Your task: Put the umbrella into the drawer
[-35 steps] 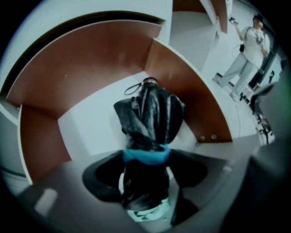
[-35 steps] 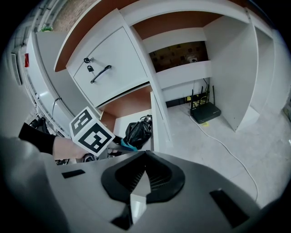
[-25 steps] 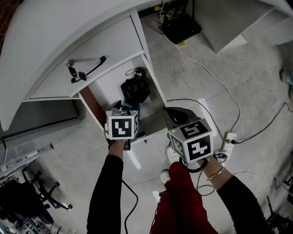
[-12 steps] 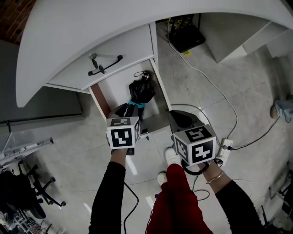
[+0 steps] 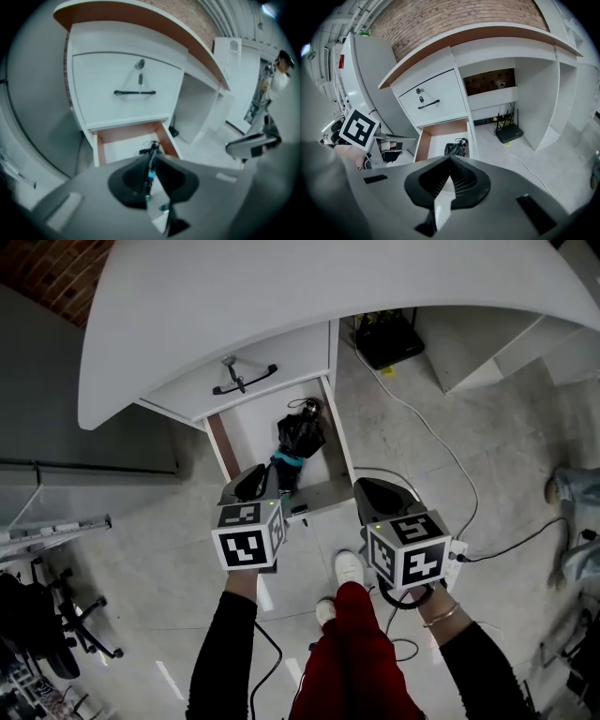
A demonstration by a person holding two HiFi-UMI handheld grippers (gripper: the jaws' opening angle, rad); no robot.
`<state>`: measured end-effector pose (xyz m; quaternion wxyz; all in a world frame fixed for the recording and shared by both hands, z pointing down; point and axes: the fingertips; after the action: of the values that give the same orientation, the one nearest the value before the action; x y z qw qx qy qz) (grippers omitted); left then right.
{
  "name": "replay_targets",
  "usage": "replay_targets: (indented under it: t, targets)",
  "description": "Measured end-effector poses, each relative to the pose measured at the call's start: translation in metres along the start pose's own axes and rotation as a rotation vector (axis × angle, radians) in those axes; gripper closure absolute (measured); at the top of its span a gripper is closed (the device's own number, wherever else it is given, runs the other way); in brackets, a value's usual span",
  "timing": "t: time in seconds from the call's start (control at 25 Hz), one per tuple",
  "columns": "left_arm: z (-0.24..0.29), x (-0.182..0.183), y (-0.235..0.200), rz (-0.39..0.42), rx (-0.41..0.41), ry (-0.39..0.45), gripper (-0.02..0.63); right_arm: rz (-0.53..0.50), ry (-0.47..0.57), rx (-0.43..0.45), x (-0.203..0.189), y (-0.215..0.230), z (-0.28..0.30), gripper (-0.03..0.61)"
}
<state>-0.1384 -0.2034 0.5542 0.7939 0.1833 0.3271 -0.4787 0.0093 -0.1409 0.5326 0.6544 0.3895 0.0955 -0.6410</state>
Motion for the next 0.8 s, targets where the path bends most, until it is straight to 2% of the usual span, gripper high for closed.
replay_targets:
  t: [0.2, 0.52, 0.8]
  targets:
    - [-0.032, 0.006, -0.003, -0.05, 0.019, 0.034, 0.606, -0.011, 0.022, 0.007, 0.009, -0.013, -0.019, 0.577]
    - [-0.089, 0.01, 0.0, -0.153, 0.009, 0.119, 0.611, -0.034, 0.07, 0.047, 0.025, -0.047, -0.055, 0.577]
    - [-0.146, 0.02, 0.006, -0.141, 0.016, 0.194, 0.611, -0.067, 0.115, 0.069, 0.038, -0.072, -0.09, 0.577]
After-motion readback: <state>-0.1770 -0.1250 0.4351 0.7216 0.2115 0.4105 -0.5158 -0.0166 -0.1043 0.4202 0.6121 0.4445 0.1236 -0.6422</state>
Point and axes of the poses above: the fingertips, and each gripper's own axes: z forward along the fingers, y to its right, x out of its top, and after that the axes turned 7 degrees about z, right-handed
